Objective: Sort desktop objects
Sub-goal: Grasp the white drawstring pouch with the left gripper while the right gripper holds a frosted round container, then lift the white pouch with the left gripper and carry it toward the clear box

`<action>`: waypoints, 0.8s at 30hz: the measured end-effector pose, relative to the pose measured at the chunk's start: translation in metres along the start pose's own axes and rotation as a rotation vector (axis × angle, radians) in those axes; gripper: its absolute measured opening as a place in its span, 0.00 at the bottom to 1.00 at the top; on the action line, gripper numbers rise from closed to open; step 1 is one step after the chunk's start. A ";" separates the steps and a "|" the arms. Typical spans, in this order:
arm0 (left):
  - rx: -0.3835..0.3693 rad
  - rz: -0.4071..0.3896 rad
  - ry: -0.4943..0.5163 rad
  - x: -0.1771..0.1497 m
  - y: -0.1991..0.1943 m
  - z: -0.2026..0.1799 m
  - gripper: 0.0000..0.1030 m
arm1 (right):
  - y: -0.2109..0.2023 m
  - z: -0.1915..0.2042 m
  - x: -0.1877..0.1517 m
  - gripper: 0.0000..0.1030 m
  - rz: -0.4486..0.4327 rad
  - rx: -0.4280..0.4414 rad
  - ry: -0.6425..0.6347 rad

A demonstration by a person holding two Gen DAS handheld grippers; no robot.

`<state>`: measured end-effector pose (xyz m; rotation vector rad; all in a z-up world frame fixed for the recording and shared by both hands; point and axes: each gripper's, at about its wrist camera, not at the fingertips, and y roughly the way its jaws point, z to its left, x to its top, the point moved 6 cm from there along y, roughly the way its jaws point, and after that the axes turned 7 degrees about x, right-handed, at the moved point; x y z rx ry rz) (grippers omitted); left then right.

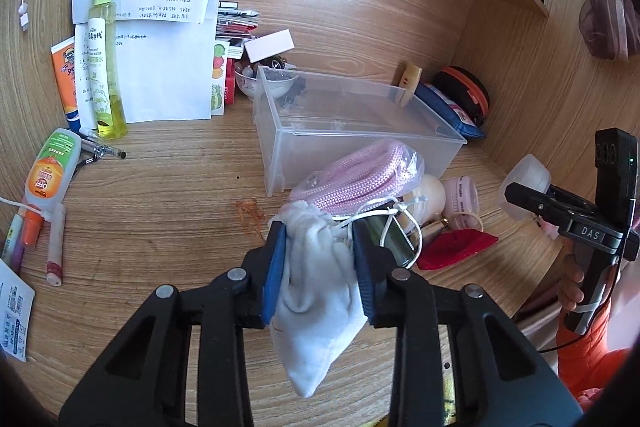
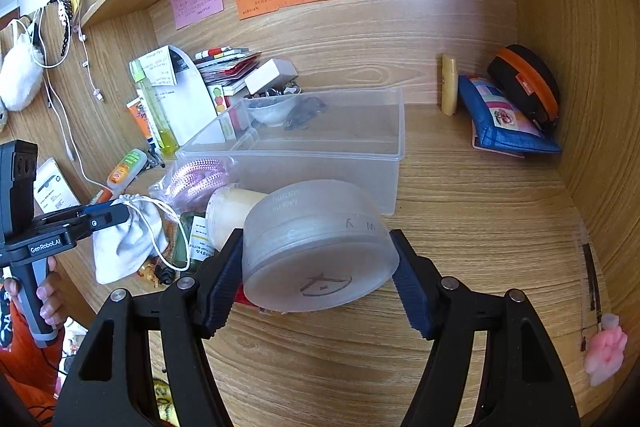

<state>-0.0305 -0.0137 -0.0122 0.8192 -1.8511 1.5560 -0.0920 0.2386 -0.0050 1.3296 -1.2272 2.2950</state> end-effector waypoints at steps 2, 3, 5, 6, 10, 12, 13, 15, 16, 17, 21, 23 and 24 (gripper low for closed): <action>-0.002 -0.004 -0.012 0.002 -0.003 0.001 0.29 | 0.001 0.001 0.003 0.64 -0.004 0.001 -0.003; 0.001 -0.013 -0.018 0.003 -0.005 0.001 0.28 | 0.001 0.002 0.004 0.64 -0.004 0.003 -0.007; 0.006 -0.033 -0.020 0.005 -0.011 0.001 0.26 | 0.002 0.003 0.006 0.64 -0.007 0.009 -0.007; 0.008 -0.042 -0.020 0.007 -0.014 0.002 0.26 | 0.002 0.003 0.007 0.64 -0.007 0.013 -0.009; 0.001 -0.054 -0.014 0.010 -0.020 0.000 0.26 | 0.004 0.006 0.008 0.64 -0.005 0.017 -0.012; 0.016 -0.025 -0.004 0.006 -0.014 0.001 0.27 | 0.006 0.006 0.007 0.64 0.002 0.023 -0.013; 0.016 -0.008 0.003 0.003 -0.010 0.002 0.28 | 0.007 0.006 0.006 0.64 0.006 0.025 -0.014; 0.044 0.022 0.016 -0.002 -0.002 0.004 0.35 | 0.009 0.008 0.004 0.64 0.015 0.029 -0.016; 0.045 0.039 0.024 -0.005 0.002 0.004 0.38 | 0.010 0.008 0.003 0.64 0.018 0.029 -0.016; 0.044 0.054 0.029 -0.008 0.006 0.004 0.42 | 0.011 0.009 0.002 0.64 0.022 0.030 -0.016; 0.092 0.047 0.074 -0.015 0.014 0.007 0.52 | 0.015 0.010 -0.001 0.64 0.035 0.040 -0.014; 0.111 0.052 0.080 -0.018 0.019 0.009 0.56 | 0.017 0.010 -0.003 0.64 0.042 0.048 -0.013; 0.121 0.056 0.085 -0.018 0.023 0.010 0.57 | 0.018 0.011 -0.003 0.64 0.043 0.052 -0.012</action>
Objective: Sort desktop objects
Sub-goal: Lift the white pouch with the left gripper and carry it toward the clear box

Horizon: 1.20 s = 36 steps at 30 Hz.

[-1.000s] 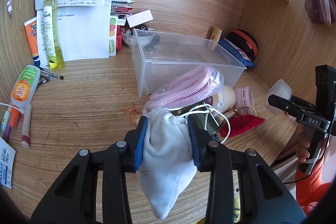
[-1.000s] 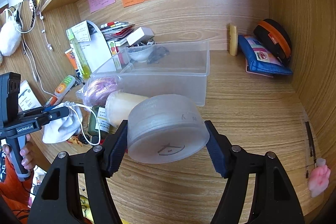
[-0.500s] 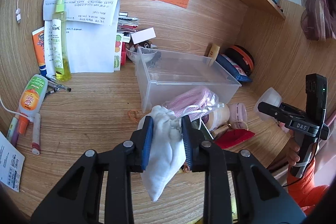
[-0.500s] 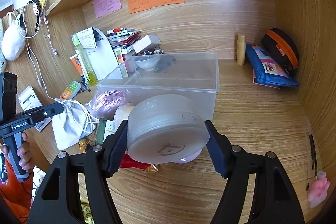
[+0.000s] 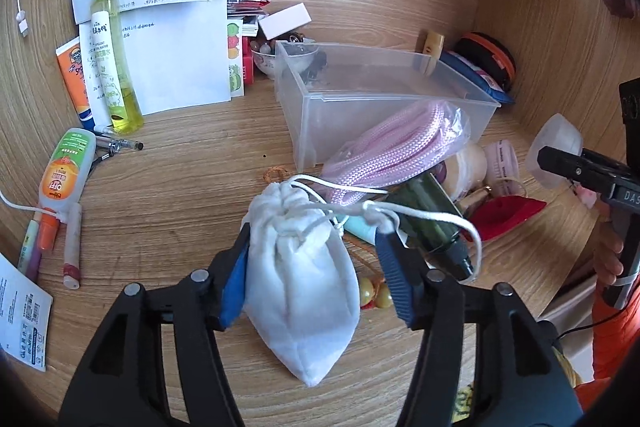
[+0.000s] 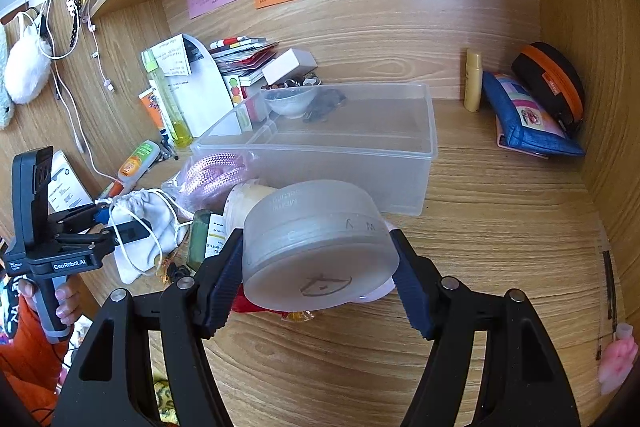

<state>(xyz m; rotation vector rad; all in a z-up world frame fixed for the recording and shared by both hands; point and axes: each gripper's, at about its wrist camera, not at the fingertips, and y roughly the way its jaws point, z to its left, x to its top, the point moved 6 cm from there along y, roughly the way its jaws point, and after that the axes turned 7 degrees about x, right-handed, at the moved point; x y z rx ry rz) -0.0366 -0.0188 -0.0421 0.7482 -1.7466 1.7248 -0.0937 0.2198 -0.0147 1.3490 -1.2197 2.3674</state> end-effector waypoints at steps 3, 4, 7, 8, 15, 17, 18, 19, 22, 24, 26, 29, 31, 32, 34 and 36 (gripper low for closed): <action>0.031 0.014 0.011 -0.002 0.010 0.003 0.57 | 0.001 0.001 0.000 0.64 0.000 0.001 0.001; 0.039 0.017 0.012 -0.002 0.012 0.004 0.57 | 0.001 0.001 0.000 0.64 0.000 0.001 -0.001; 0.060 0.018 0.017 -0.003 0.017 0.009 0.54 | 0.002 0.003 0.000 0.64 0.000 0.006 -0.002; 0.078 0.014 0.019 -0.003 0.017 0.012 0.45 | 0.002 0.004 -0.001 0.64 0.000 0.008 -0.005; 0.031 -0.004 -0.098 0.006 0.005 0.035 0.20 | 0.002 0.005 0.002 0.64 -0.005 -0.003 -0.006; 0.019 -0.025 -0.110 0.009 -0.004 0.035 0.19 | 0.000 0.004 0.004 0.64 -0.012 -0.005 -0.005; 0.010 -0.041 -0.111 0.011 -0.011 0.034 0.19 | -0.001 0.003 0.005 0.64 -0.016 -0.006 -0.005; -0.003 -0.057 -0.111 0.015 -0.018 0.032 0.18 | -0.002 0.002 0.007 0.64 -0.018 -0.007 -0.005; -0.048 -0.106 -0.115 0.029 -0.038 0.026 0.17 | -0.004 -0.001 0.013 0.64 -0.028 -0.007 0.001; -0.059 -0.149 -0.107 0.038 -0.050 0.022 0.17 | -0.005 -0.004 0.018 0.64 -0.034 -0.010 0.003; -0.085 -0.172 -0.101 0.046 -0.057 0.017 0.17 | -0.005 -0.006 0.022 0.64 -0.040 -0.019 0.003; -0.107 -0.195 -0.094 0.058 -0.063 0.010 0.17 | -0.005 -0.009 0.029 0.64 -0.047 -0.026 0.000; -0.124 -0.207 -0.092 0.065 -0.065 0.007 0.17 | -0.005 -0.010 0.033 0.64 -0.053 -0.016 0.007; -0.124 -0.219 -0.097 0.070 -0.067 0.007 0.17 | -0.006 -0.012 0.036 0.64 -0.056 -0.011 0.011; -0.124 -0.247 -0.097 0.079 -0.070 0.006 0.17 | -0.008 -0.015 0.043 0.64 -0.070 -0.012 0.012; -0.122 -0.262 -0.100 0.088 -0.070 0.006 0.17 | -0.009 -0.018 0.050 0.64 -0.080 -0.017 0.009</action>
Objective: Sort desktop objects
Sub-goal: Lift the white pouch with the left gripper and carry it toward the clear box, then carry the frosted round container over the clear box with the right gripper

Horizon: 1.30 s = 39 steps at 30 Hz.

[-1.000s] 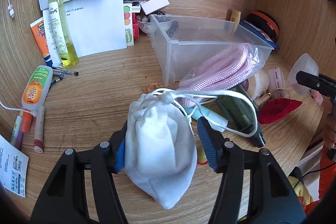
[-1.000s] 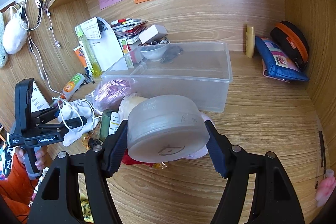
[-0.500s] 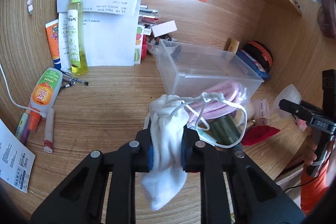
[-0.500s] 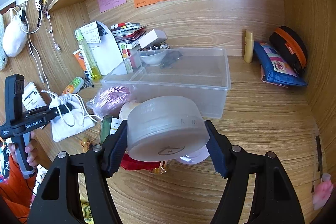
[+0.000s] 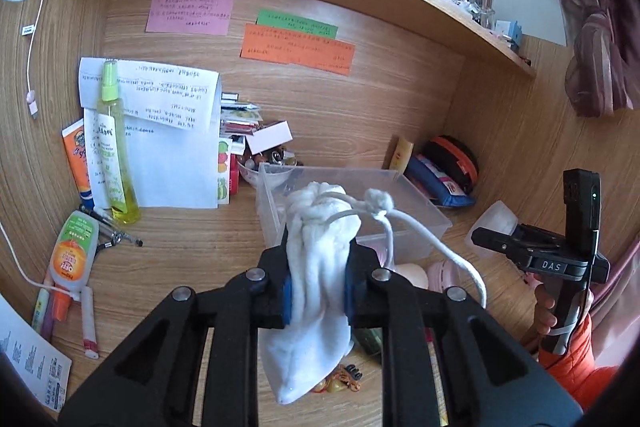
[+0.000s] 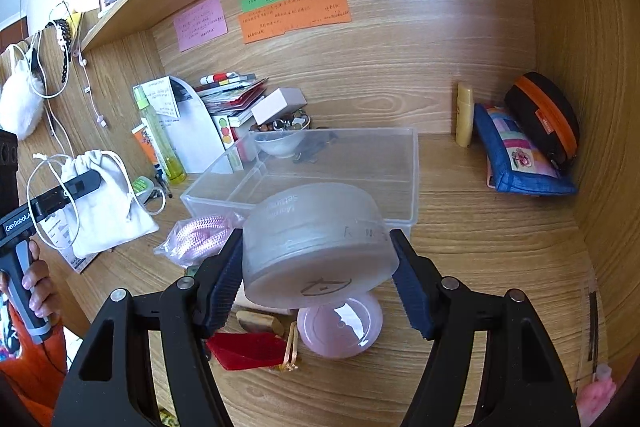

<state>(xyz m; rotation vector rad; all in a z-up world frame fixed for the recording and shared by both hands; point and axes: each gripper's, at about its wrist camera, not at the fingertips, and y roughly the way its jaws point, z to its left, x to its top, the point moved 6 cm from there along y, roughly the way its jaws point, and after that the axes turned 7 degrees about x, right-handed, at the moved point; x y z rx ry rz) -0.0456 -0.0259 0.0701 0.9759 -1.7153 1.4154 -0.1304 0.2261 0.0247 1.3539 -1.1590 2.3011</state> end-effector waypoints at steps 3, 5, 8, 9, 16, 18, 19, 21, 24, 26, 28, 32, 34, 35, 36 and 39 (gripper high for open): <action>0.007 -0.012 -0.002 0.015 0.006 -0.001 0.17 | 0.004 -0.004 0.013 0.64 -0.004 0.004 -0.004; 0.010 -0.009 0.001 0.024 0.013 -0.003 0.17 | 0.008 -0.006 0.021 0.64 -0.003 0.003 -0.009; 0.022 -0.003 0.015 0.036 0.026 -0.006 0.17 | 0.016 -0.008 0.036 0.64 -0.016 -0.026 -0.040; 0.024 -0.001 0.020 0.039 0.031 -0.008 0.17 | 0.017 -0.008 0.041 0.64 -0.025 -0.031 -0.050; 0.035 0.034 0.066 0.049 0.071 -0.020 0.17 | 0.046 -0.004 0.064 0.64 0.004 -0.071 -0.123; 0.032 0.050 0.056 0.048 0.081 -0.018 0.17 | 0.058 -0.008 0.061 0.64 0.031 -0.073 -0.113; 0.026 0.057 0.050 0.047 0.085 -0.017 0.17 | 0.061 -0.010 0.057 0.64 0.041 -0.070 -0.109; 0.026 0.068 0.046 0.044 0.091 -0.014 0.17 | 0.064 -0.015 0.049 0.64 0.049 -0.077 -0.098; 0.047 0.073 0.053 0.041 0.100 -0.010 0.17 | 0.063 -0.021 0.036 0.64 0.070 -0.095 -0.109; 0.049 0.082 0.050 0.040 0.105 -0.008 0.17 | 0.059 -0.027 0.028 0.64 0.076 -0.126 -0.117; 0.046 0.085 0.047 0.040 0.109 -0.006 0.17 | 0.054 -0.035 0.019 0.65 0.085 -0.152 -0.110; 0.042 0.086 0.047 0.039 0.114 -0.007 0.17 | 0.048 -0.060 -0.004 0.66 0.140 -0.204 -0.062; 0.032 0.094 0.046 0.038 0.117 -0.009 0.18 | 0.048 -0.071 -0.019 0.66 0.186 -0.186 -0.023; 0.026 0.098 0.047 0.037 0.119 -0.011 0.17 | 0.046 -0.074 -0.023 0.67 0.192 -0.169 -0.007; 0.020 0.101 0.050 0.037 0.120 -0.013 0.17 | 0.044 -0.076 -0.028 0.69 0.197 -0.154 0.012; 0.010 0.104 0.055 0.034 0.122 -0.019 0.17 | 0.041 -0.077 -0.035 0.69 0.207 -0.144 0.018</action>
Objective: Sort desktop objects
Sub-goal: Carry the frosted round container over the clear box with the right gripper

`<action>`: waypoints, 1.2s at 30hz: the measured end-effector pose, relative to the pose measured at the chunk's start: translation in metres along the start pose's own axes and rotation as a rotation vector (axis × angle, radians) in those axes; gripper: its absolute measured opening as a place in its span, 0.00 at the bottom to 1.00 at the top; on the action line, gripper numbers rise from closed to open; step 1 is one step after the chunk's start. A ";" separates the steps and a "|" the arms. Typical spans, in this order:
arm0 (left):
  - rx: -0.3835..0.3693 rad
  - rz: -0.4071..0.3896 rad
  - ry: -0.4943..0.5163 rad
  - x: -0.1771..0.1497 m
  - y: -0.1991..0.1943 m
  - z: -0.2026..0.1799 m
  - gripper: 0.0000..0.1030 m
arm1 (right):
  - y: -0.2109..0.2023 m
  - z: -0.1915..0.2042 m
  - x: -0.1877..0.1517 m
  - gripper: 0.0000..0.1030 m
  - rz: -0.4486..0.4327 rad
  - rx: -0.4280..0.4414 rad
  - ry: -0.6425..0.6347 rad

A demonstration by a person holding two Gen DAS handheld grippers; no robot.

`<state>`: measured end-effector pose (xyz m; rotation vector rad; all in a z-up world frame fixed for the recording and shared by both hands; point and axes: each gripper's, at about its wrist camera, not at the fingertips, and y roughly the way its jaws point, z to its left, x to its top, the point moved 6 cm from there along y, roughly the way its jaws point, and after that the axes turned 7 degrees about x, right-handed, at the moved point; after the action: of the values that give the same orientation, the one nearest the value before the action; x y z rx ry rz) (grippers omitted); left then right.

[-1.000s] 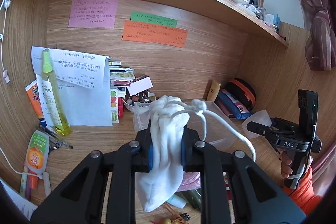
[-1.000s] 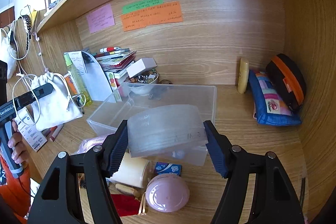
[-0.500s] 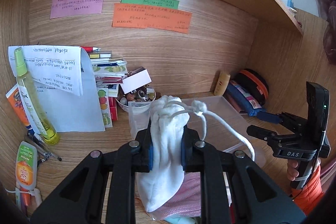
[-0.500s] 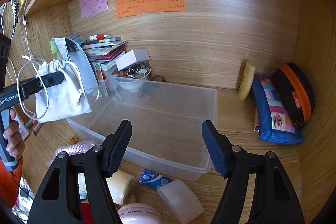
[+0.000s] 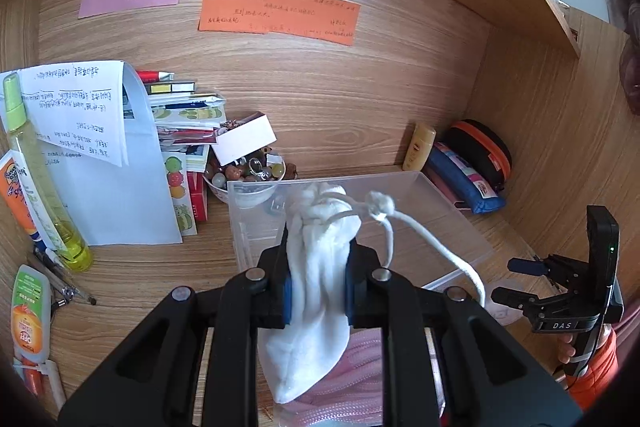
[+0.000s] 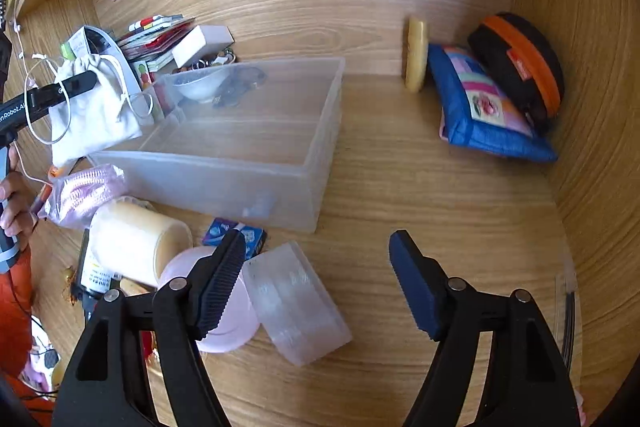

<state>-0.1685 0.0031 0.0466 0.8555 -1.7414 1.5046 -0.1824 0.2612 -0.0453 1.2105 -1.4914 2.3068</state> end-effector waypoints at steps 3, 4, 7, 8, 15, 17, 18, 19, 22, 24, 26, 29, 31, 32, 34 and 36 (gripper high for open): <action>0.000 -0.007 0.009 -0.001 -0.002 -0.005 0.17 | 0.002 0.005 -0.008 0.67 0.017 0.010 -0.020; -0.001 -0.008 0.012 -0.002 -0.003 -0.006 0.17 | 0.003 0.006 -0.010 0.62 0.021 0.009 -0.025; 0.000 -0.006 0.023 -0.003 -0.005 -0.010 0.18 | 0.005 0.006 -0.017 0.58 0.033 0.009 -0.037; -0.001 -0.007 0.027 -0.004 -0.005 -0.010 0.17 | 0.005 0.005 -0.018 0.58 0.028 0.009 -0.039; 0.001 -0.004 0.032 -0.004 -0.004 -0.012 0.18 | -0.001 -0.003 -0.018 0.57 -0.010 -0.017 -0.018; -0.003 -0.002 0.032 -0.004 -0.003 -0.014 0.18 | -0.003 -0.003 -0.015 0.57 -0.021 -0.017 -0.021; -0.003 -0.001 0.033 -0.003 -0.003 -0.014 0.18 | -0.005 -0.002 -0.013 0.57 -0.028 -0.015 -0.021; -0.005 -0.001 0.035 -0.003 -0.002 -0.015 0.18 | -0.007 -0.002 -0.010 0.57 -0.039 -0.015 -0.021; -0.008 0.002 0.038 -0.002 0.000 -0.017 0.18 | -0.015 -0.001 0.001 0.57 -0.072 -0.014 -0.014; -0.013 0.005 0.036 0.000 0.002 -0.018 0.18 | -0.020 -0.001 0.011 0.57 -0.094 -0.004 -0.008; -0.018 0.007 0.034 0.001 0.003 -0.018 0.18 | -0.024 0.000 0.021 0.57 -0.116 0.001 -0.004; -0.025 0.013 0.029 0.003 0.006 -0.017 0.18 | -0.033 0.006 0.041 0.57 -0.157 0.011 -0.010; -0.025 0.018 0.022 0.004 0.009 -0.015 0.18 | -0.037 0.013 0.053 0.57 -0.182 0.027 -0.024; -0.023 0.021 0.017 0.005 0.011 -0.013 0.18 | -0.038 0.018 0.061 0.57 -0.194 0.030 -0.033; -0.020 0.027 0.010 0.007 0.016 -0.010 0.18 | -0.036 0.027 0.073 0.57 -0.206 0.036 -0.055; -0.017 0.037 0.002 0.008 0.020 -0.007 0.18 | -0.030 0.035 0.084 0.57 -0.207 0.045 -0.072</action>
<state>-0.1886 0.0121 0.0432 0.8170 -1.7751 1.5119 -0.2038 0.2231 0.0400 1.4014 -1.2733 2.1930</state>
